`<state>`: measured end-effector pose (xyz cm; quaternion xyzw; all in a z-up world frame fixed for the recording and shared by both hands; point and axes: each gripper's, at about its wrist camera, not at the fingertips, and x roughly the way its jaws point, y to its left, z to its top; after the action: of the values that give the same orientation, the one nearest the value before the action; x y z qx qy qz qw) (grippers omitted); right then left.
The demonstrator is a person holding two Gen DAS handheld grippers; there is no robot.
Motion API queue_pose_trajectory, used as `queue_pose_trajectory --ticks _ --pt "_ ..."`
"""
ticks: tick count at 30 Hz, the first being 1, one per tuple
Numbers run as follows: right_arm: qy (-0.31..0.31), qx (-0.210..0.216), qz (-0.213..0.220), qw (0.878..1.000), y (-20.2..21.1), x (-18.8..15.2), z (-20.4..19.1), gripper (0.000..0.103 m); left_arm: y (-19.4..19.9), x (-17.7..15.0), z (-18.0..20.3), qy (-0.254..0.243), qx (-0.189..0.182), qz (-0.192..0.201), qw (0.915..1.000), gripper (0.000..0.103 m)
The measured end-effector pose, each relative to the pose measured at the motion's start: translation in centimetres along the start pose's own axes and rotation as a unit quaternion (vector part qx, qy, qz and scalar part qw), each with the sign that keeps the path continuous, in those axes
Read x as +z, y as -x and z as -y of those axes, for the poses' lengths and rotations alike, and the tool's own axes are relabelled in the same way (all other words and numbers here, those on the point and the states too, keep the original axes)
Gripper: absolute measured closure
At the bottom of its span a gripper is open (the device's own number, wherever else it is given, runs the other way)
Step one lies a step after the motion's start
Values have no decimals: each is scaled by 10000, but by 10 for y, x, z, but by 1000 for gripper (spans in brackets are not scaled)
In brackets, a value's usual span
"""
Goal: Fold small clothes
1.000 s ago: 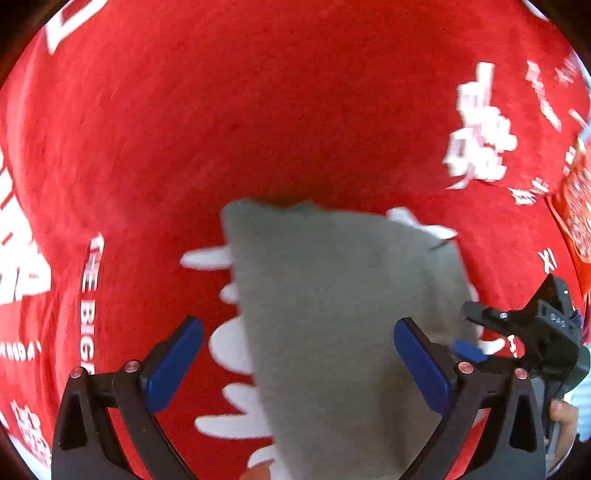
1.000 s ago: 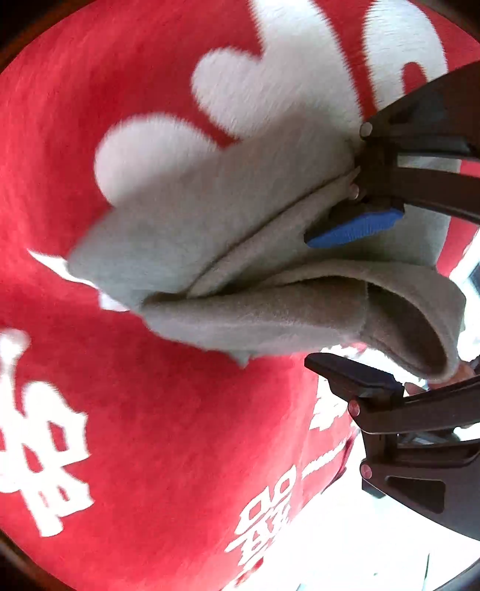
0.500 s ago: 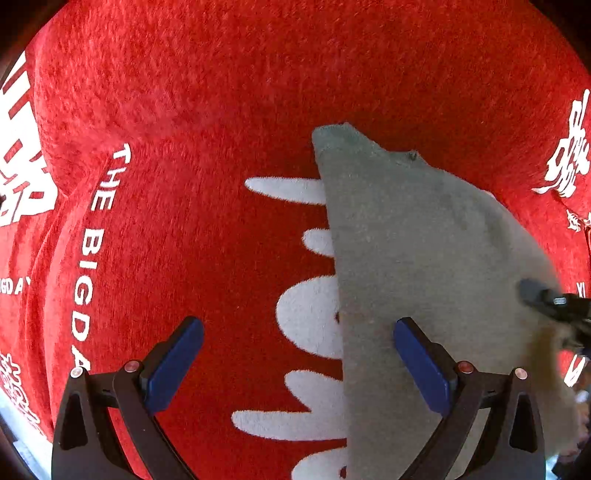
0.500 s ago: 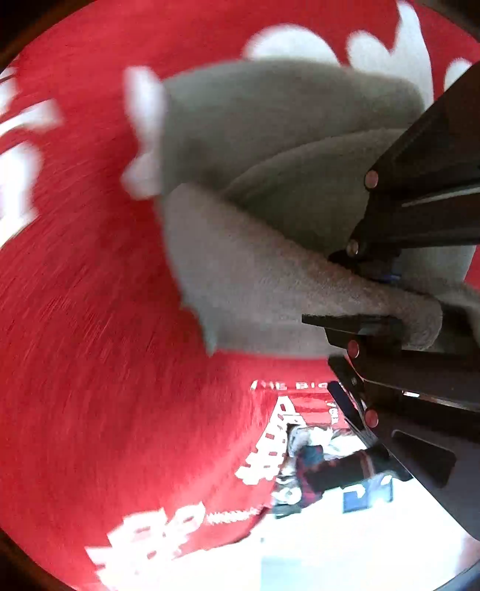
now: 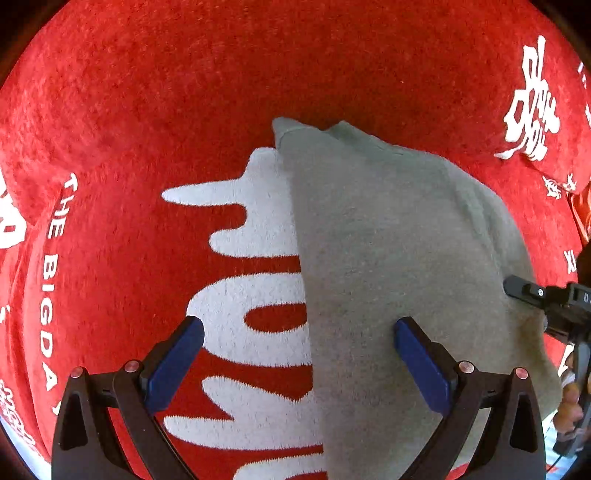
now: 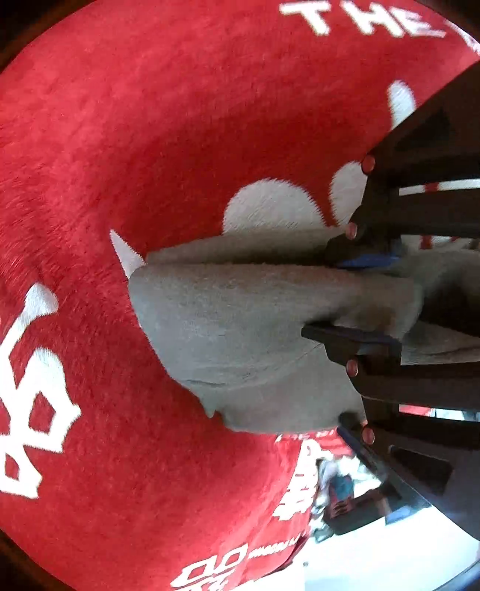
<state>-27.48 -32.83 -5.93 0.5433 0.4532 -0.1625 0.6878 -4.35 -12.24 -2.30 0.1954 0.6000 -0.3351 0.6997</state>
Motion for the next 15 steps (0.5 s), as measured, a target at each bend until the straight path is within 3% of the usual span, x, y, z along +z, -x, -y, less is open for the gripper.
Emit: queue_pose_trajectory --ticks 3,8,11,15 --pt "179 -120 -13 9998 22 -13 -5 57 10 0 -3 -112 107 -19 9999 0" --pt "450 -51 9 9990 44 -41 -19 57 29 -8 0 -326 75 -27 9994 0" --pt "611 4 -225 9979 40 -57 -28 57 27 -26 7 -471 102 -182 9987 0" --pt "675 -355 -435 9961 35 -74 -18 57 13 -52 15 -617 314 -390 9968 0"
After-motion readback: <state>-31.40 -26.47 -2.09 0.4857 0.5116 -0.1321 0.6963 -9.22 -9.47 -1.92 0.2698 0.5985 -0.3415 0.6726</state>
